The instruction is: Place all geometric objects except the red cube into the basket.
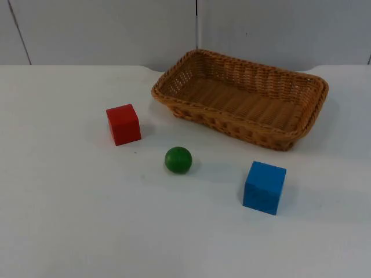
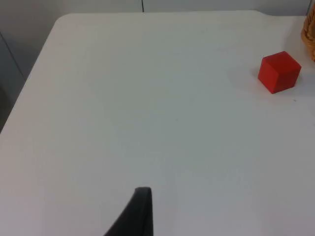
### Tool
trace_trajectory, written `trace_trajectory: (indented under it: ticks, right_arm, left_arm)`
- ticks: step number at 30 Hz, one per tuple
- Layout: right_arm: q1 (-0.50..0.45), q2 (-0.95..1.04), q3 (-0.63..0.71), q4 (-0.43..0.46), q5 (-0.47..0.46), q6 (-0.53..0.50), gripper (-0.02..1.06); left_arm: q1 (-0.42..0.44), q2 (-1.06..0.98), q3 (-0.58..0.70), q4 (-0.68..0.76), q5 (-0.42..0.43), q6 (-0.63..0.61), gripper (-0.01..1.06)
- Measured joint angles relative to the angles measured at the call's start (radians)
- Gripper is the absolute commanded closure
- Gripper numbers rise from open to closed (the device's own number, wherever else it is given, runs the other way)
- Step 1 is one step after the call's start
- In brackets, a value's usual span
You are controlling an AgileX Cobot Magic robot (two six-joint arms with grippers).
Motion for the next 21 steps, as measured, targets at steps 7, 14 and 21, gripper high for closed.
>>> trace_trajectory:
  ticks: [7, 14, 21]
  right_arm:
    - [0.015, 0.0, 0.0, -0.014, 0.0, 0.053, 0.0]
    - [0.154, 0.07, -0.034, -0.064, -0.078, 0.083, 0.0]
    - [0.254, 0.436, -0.218, -0.221, -0.289, 0.215, 0.0]
  left_arm:
    - [-0.007, 0.0, 0.0, 0.018, 0.0, -0.019, 0.01]
    - [-0.041, 0.059, -0.052, 0.12, -0.19, -0.067, 0.01]
    - [-0.041, 0.426, -0.231, 0.166, -0.367, -0.127, 0.01]
